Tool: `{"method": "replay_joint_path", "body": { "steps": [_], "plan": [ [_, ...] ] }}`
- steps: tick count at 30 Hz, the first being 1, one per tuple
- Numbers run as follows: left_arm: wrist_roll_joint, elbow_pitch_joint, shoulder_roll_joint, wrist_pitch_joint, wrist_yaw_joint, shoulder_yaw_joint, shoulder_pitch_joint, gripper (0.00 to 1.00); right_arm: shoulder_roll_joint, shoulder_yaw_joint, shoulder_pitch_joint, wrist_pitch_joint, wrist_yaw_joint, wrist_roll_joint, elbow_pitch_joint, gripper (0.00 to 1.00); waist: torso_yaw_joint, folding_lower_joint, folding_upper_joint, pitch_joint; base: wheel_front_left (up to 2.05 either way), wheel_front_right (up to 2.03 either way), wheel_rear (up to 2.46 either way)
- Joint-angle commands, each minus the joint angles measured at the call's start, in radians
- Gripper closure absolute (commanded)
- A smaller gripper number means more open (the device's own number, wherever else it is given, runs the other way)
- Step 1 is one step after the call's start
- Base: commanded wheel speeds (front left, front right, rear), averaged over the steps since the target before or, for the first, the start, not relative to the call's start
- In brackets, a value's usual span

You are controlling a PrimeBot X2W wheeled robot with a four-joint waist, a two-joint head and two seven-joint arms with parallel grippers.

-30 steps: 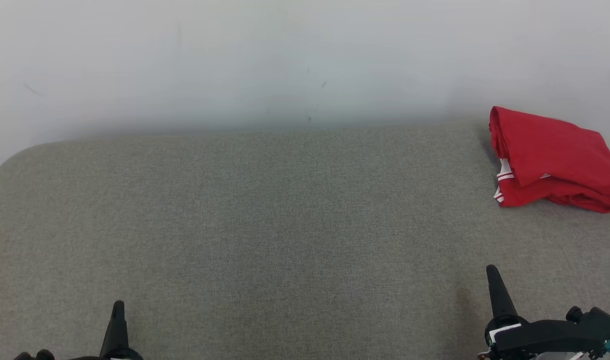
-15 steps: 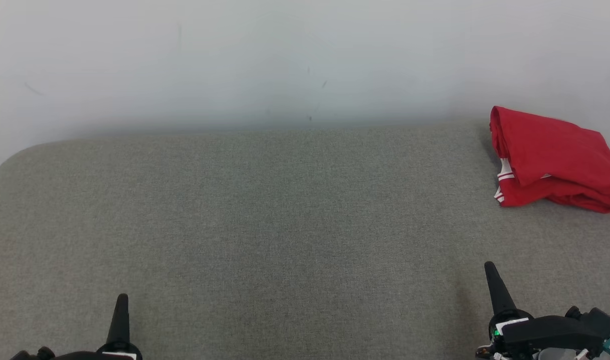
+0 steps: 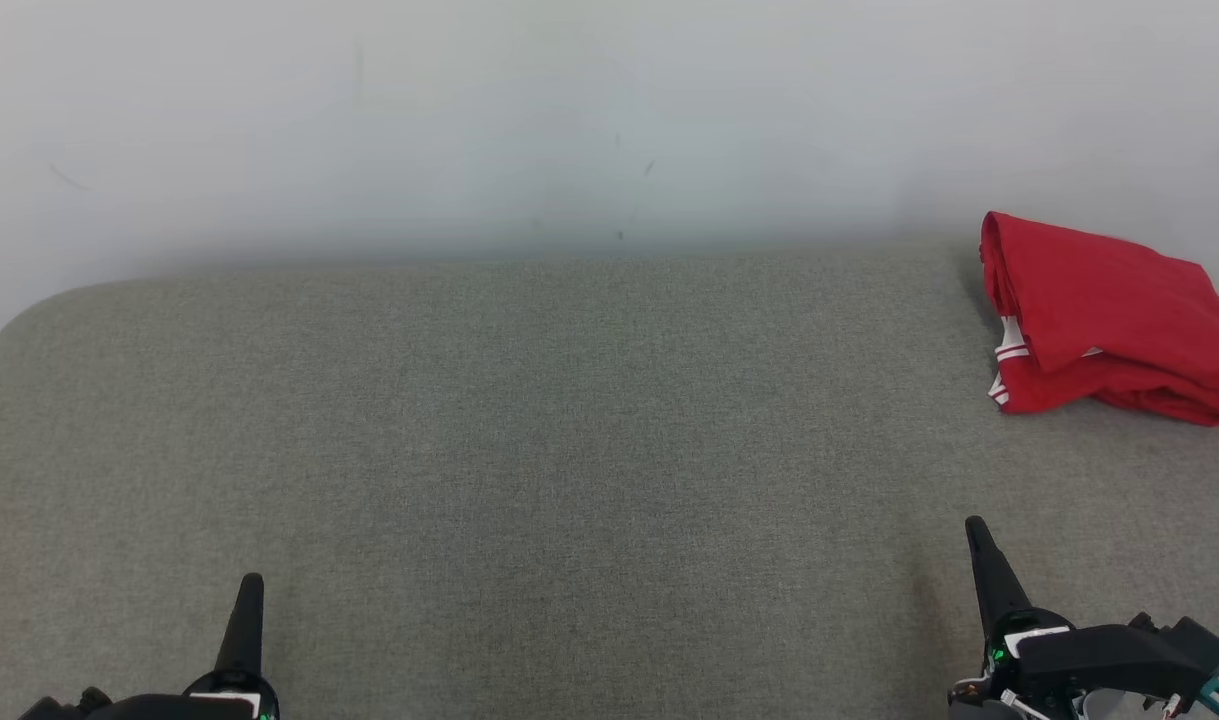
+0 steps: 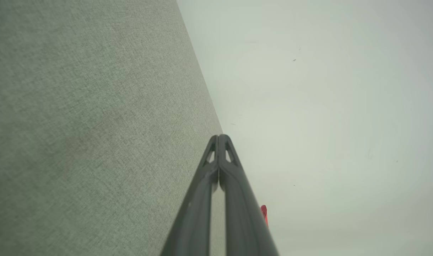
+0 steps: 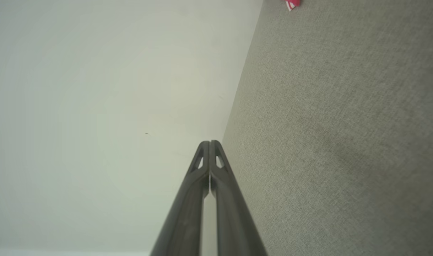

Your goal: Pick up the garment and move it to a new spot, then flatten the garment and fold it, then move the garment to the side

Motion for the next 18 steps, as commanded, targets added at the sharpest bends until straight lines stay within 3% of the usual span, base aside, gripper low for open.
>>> {"method": "replay_joint_path", "body": {
  "steps": [1, 18],
  "plan": [
    [-0.019, -0.002, 0.0, 0.006, -0.009, 0.004, -0.017, 1.0, 0.004, -0.003, -0.013, 0.008, -0.002, 0.019, -0.003, 1.0, 0.0, 0.0, -0.0001, 0.0, 0.0, 0.0, 0.0],
    [-0.162, 0.003, -0.005, 0.039, -0.025, 0.008, -0.034, 1.0, 0.01, -0.011, -0.027, 0.04, -0.002, 0.158, 0.007, 1.0, 0.001, 0.0, -0.0001, 0.001, 0.0, 0.0, 0.0]
  ]
}}
